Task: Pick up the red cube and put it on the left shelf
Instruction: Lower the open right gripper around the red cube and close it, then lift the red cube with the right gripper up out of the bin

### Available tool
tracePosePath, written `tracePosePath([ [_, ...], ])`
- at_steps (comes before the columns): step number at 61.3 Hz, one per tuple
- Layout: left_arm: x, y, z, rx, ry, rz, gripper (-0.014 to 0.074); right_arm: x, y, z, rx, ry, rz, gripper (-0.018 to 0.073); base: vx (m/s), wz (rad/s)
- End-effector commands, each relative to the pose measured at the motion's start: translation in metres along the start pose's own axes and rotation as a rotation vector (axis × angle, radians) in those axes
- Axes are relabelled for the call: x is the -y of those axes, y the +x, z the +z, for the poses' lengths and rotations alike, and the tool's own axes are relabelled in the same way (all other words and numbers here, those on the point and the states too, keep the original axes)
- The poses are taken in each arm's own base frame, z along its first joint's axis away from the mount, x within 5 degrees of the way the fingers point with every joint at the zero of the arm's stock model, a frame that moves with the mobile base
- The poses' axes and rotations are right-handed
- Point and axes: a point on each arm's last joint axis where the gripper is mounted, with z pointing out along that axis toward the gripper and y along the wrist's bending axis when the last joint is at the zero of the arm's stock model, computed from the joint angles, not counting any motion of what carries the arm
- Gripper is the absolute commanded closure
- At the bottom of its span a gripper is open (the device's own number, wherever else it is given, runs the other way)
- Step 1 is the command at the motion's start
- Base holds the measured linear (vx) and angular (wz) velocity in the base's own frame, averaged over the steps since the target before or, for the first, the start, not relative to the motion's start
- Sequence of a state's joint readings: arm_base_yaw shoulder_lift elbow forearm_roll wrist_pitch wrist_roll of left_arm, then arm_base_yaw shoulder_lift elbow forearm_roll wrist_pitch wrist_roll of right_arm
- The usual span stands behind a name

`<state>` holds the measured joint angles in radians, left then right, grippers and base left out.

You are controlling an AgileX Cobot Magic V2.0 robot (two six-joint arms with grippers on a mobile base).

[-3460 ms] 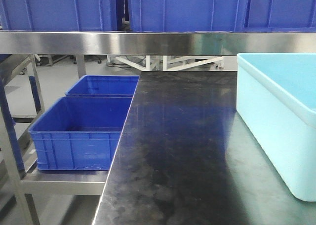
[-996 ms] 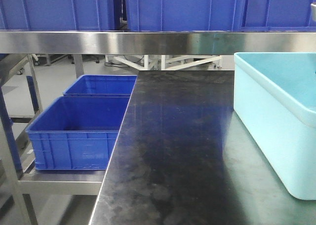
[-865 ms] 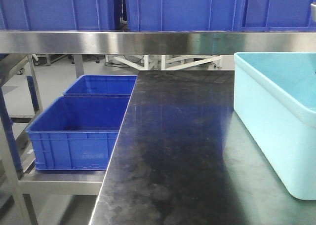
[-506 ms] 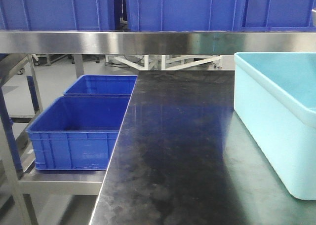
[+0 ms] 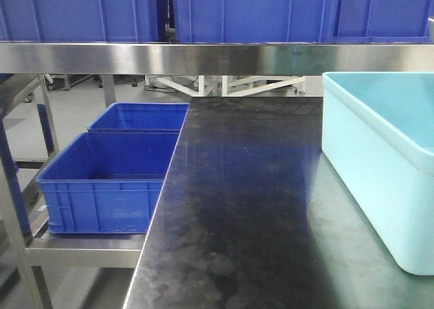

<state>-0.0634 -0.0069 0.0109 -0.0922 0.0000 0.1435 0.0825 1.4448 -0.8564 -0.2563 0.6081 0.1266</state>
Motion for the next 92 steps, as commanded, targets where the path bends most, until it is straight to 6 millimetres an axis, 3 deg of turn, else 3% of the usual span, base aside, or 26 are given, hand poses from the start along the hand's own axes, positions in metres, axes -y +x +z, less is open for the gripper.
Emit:
tracePosePath([
  [1, -0.001, 0.001, 0.001, 0.053, -0.008, -0.004, 0.0491, 0.002, -0.01, -0.011, 0.087, 0.007, -0.013, 0.002, 0.0, 0.0],
  [30, -0.001, 0.001, 0.001, 0.053, -0.008, -0.004, 0.0491, 0.0, -0.01, 0.006, 0.043, 0.001, -0.021, 0.002, 0.0, 0.0],
  [55, -0.001, 0.001, 0.001, 0.053, -0.008, -0.004, 0.0491, -0.001, -0.011, 0.006, 0.05, -0.001, -0.021, 0.0022, 0.0, 0.0],
  [61, -0.001, 0.001, 0.001, 0.053, -0.008, -0.004, 0.0491, -0.001, -0.011, 0.006, 0.053, -0.001, -0.021, 0.0093, 0.0, 0.0],
  [81, -0.001, 0.001, 0.001, 0.053, -0.008, -0.004, 0.0491, 0.0, -0.014, 0.001, 0.096, -0.003, -0.019, 0.0471, 0.0, 0.0],
  [85, -0.001, 0.001, 0.001, 0.053, -0.008, -0.004, 0.0491, 0.001, -0.018, -0.006, 0.133, -0.001, -0.015, 0.0515, 0.0, 0.0],
  [92, -0.001, 0.001, 0.001, 0.053, -0.008, -0.004, 0.0491, 0.004, -0.024, -0.03, 0.259, 0.0, -0.006, 0.0508, 0.0, 0.0],
])
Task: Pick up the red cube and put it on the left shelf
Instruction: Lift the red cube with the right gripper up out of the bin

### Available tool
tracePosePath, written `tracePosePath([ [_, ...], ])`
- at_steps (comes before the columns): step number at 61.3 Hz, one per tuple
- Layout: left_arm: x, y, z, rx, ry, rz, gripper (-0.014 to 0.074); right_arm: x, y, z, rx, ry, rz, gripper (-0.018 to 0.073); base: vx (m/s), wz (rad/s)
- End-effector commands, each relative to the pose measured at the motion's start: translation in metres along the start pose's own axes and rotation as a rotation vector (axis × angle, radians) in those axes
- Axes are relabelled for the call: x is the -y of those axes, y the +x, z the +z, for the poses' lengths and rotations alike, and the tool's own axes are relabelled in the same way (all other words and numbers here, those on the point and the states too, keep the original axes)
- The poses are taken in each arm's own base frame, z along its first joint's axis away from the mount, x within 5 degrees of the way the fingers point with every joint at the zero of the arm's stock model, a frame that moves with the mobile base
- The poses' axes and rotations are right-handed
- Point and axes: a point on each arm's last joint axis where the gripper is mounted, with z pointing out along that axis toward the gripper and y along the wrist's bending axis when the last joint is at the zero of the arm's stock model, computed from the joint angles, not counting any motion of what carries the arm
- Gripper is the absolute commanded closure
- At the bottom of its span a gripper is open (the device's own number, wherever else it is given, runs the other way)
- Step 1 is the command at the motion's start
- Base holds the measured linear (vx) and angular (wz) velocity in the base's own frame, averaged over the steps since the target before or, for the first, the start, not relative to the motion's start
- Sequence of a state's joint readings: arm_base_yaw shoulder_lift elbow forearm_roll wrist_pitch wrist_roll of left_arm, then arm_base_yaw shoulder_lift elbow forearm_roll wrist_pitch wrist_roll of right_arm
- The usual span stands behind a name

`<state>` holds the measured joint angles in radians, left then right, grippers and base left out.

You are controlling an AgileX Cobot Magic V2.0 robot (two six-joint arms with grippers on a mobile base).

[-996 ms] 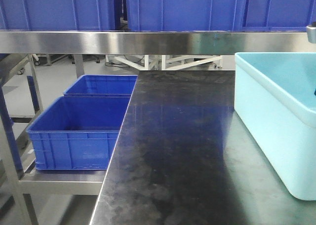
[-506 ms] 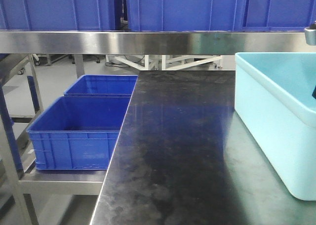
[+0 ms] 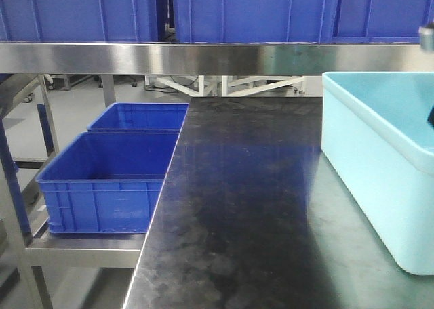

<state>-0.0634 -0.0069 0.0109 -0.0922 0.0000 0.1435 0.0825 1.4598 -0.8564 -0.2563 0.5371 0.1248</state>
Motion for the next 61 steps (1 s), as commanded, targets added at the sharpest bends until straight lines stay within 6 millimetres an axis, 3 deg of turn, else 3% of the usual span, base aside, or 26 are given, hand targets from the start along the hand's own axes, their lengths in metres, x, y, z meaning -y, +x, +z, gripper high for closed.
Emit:
tracePosePath([
  [1, -0.001, 0.001, 0.001, 0.053, -0.008, -0.004, 0.0491, 0.005, -0.021, -0.037, 0.225, 0.01, -0.002, 0.0508, 0.0, 0.0],
  [15, -0.001, 0.001, 0.001, 0.053, -0.008, -0.004, 0.0491, 0.014, -0.025, -0.106, 0.581, 0.021, 0.022, 0.0508, 0.0, 0.0],
  [26, -0.001, 0.001, 0.001, 0.053, -0.008, -0.004, 0.0491, 0.026, -0.002, -0.152, 0.805, 0.072, 0.062, 0.0508, 0.0, 0.0],
  [39, -0.001, 0.001, 0.001, 0.053, -0.008, -0.004, 0.0491, 0.028, 0.044, -0.173, 0.921, 0.125, 0.091, 0.0508, 0.0, 0.0],
  [49, -0.001, 0.001, 0.001, 0.053, -0.008, -0.004, 0.0491, 0.021, 0.08, -0.177, 0.968, 0.133, 0.095, 0.0508, 0.0, 0.0],
  [61, -0.001, 0.001, 0.001, 0.053, -0.008, -0.004, 0.0491, 0.017, 0.098, -0.173, 0.979, 0.135, 0.096, 0.0508, 0.0, 0.0],
])
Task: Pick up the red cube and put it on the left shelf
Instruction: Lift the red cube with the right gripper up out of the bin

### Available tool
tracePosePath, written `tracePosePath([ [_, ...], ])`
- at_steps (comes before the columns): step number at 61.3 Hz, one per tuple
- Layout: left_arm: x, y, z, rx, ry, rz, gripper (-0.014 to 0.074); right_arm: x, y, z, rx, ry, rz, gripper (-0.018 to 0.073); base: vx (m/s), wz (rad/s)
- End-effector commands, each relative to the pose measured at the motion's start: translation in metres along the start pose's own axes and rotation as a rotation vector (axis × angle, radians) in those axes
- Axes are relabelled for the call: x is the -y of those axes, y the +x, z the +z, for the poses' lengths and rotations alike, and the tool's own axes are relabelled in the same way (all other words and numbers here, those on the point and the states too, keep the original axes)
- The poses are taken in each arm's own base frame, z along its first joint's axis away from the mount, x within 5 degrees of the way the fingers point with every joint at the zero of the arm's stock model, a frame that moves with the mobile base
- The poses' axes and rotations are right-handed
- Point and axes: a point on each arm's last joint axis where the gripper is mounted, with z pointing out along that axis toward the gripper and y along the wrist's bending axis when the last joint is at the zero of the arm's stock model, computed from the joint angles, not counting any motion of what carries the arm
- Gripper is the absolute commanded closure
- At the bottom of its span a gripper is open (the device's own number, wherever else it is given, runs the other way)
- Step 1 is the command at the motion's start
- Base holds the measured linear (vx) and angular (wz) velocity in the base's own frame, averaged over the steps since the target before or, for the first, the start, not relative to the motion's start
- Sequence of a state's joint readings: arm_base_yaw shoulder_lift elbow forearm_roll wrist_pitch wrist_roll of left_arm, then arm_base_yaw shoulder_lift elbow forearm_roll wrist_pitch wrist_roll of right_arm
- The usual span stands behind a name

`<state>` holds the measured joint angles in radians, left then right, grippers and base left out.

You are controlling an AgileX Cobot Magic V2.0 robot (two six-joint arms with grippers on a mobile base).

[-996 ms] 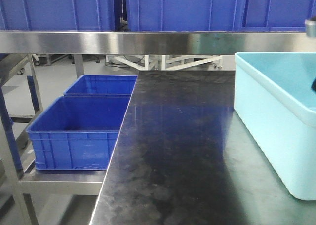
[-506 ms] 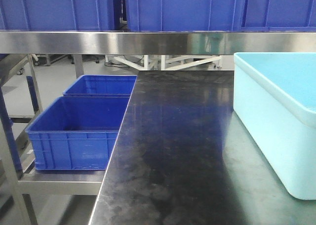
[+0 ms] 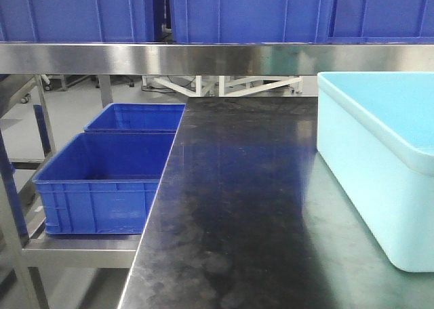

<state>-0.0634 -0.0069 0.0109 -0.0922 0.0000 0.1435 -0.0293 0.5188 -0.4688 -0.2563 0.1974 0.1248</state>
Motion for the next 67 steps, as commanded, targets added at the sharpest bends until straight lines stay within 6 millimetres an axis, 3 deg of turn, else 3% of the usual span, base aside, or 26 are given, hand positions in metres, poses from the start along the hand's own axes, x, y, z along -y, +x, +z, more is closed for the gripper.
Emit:
tracePosePath([
  [1, -0.0005, 0.0005, 0.0009, 0.053, -0.008, -0.004, 0.0491, 0.0008, -0.0127, -0.0049, 0.113, 0.003, -0.016, 0.0508, 0.0, 0.0],
  [67, -0.0005, 0.0005, 0.0009, 0.053, -0.008, -0.004, 0.0491, 0.0007, -0.0105, -0.0049, 0.104, 0.003, -0.016, 0.0508, 0.0, 0.0],
])
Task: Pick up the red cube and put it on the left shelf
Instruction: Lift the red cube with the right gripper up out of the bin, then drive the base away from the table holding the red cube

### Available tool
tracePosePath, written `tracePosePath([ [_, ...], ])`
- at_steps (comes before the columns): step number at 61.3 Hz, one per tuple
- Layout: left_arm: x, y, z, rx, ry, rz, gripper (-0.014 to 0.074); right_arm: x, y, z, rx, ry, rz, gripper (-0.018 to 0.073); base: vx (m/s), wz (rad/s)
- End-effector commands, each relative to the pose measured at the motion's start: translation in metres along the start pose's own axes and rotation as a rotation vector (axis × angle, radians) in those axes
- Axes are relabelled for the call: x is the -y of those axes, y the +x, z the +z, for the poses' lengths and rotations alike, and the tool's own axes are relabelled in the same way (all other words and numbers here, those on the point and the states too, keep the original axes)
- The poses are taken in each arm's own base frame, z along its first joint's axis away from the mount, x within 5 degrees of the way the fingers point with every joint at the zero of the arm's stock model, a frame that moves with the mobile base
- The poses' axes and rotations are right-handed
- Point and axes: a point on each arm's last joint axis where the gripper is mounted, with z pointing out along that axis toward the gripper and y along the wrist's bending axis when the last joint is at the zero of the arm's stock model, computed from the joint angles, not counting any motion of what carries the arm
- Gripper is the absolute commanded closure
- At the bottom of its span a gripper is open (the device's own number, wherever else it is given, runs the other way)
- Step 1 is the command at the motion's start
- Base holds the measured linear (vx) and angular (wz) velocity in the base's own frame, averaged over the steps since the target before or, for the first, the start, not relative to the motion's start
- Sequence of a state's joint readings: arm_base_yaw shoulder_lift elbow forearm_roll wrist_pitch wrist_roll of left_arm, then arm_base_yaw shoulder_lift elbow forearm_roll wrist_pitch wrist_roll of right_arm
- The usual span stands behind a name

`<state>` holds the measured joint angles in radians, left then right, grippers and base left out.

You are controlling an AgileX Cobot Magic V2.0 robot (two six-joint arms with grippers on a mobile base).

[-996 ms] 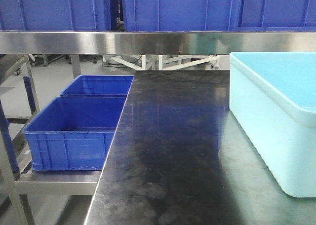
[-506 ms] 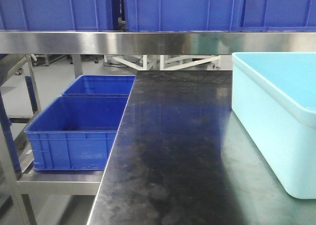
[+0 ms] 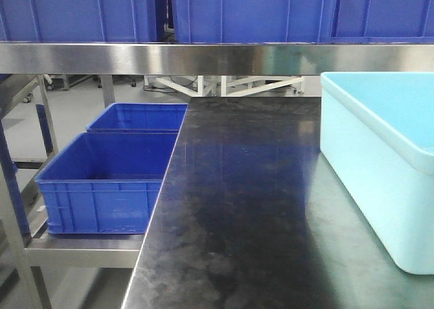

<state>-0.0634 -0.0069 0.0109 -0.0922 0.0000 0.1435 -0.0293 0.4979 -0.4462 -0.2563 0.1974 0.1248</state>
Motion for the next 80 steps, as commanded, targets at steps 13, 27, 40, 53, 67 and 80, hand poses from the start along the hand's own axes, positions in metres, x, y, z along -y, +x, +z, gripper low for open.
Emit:
tracePosePath([
  [13, -0.0005, 0.0005, 0.0009, 0.053, -0.008, -0.004, 0.0491, 0.0013, -0.0162, -0.0023, 0.106, 0.004, -0.016, 0.0508, 0.0, 0.0],
  [27, -0.0005, 0.0005, 0.0009, 0.053, -0.008, -0.004, 0.0491, 0.0013, -0.0162, -0.0023, 0.106, 0.004, -0.016, 0.0508, 0.0, 0.0],
  [40, -0.0005, 0.0005, 0.0009, 0.053, -0.008, -0.004, 0.0491, 0.0013, -0.0162, -0.0023, 0.106, 0.004, -0.016, 0.0508, 0.0, 0.0],
  [53, -0.0005, 0.0005, 0.0009, 0.053, -0.008, -0.004, 0.0491, 0.0013, -0.0162, -0.0023, 0.106, 0.004, -0.016, 0.0508, -0.03, -0.04],
  [67, -0.0005, 0.0005, 0.0009, 0.053, -0.008, -0.004, 0.0491, 0.0013, -0.0162, -0.0023, 0.106, 0.004, -0.016, 0.0508, -0.07, -0.07],
  [80, -0.0005, 0.0005, 0.0009, 0.053, -0.008, -0.004, 0.0491, 0.0013, -0.0162, -0.0023, 0.106, 0.004, -0.016, 0.0508, -0.09, -0.08],
])
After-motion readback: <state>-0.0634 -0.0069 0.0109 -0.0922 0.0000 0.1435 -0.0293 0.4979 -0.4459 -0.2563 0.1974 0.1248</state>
